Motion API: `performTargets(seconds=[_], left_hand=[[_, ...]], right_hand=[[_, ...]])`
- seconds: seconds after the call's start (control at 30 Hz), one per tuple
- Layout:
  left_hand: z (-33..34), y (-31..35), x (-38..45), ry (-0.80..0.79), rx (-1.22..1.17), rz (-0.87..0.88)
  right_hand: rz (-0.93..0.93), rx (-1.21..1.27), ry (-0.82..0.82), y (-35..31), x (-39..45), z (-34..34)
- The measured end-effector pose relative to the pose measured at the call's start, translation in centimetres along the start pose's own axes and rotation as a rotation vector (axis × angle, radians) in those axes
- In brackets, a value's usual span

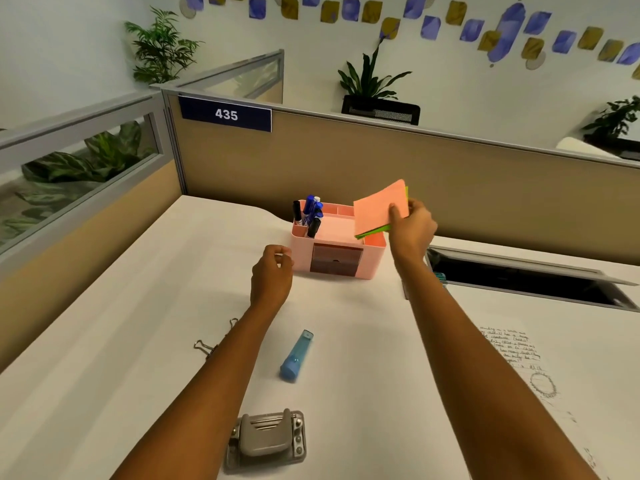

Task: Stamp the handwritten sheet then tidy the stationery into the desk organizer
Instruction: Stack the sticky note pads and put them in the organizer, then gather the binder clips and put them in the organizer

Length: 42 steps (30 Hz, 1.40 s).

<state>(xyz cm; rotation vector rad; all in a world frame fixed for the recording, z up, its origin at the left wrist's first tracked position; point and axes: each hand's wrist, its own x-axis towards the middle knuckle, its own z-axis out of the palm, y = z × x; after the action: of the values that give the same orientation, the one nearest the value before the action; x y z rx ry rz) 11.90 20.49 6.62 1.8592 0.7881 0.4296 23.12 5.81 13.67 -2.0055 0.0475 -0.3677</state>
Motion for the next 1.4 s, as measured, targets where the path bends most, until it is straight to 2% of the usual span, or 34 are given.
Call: performTargets(seconds=[0.17,0.37,0.6,0.8,0.93,1.13,1.27,1.4], left_hand=[[1.4,-1.8,0.6,-0.025,0.148,0.071],[2.7,-4.2,1.3,-0.045,0.193,0.114],[3.2,-5.8,2.0,-0.038,0.226,0.118],[2.5,-6.3,2.3,-0.004,0.233,0.128],[1.3,-6.5,1.9,0.019,0.235,0.117],[-1.3,-7.2,0.4,0.071,0.256,0.104],[-3.3,-8.3,-0.6,0.082,0.348,0.109],[-4.9,-9.4,-1.7,0.015,0.467,0.061]], right_hand=[[-0.073,-0.198,0.021,0.5,2.5,0.6],[-0.129,-0.415,-0.072,2.1,3.1,2.5],[-0.196,-0.537,-0.16,4.8,3.2,5.0],[-0.178,-0.405,-0.087,5.0,2.6,5.5],[-0.277,-0.309,-0.089,5.0,0.4,5.5],[-0.3,-0.167,-0.236,4.7,-5.8,5.5],[-0.34,-0.168,-0.427,4.7,-10.3,5.9],[-0.315,-0.214,-0.631,4.8,-14.6,6.2]])
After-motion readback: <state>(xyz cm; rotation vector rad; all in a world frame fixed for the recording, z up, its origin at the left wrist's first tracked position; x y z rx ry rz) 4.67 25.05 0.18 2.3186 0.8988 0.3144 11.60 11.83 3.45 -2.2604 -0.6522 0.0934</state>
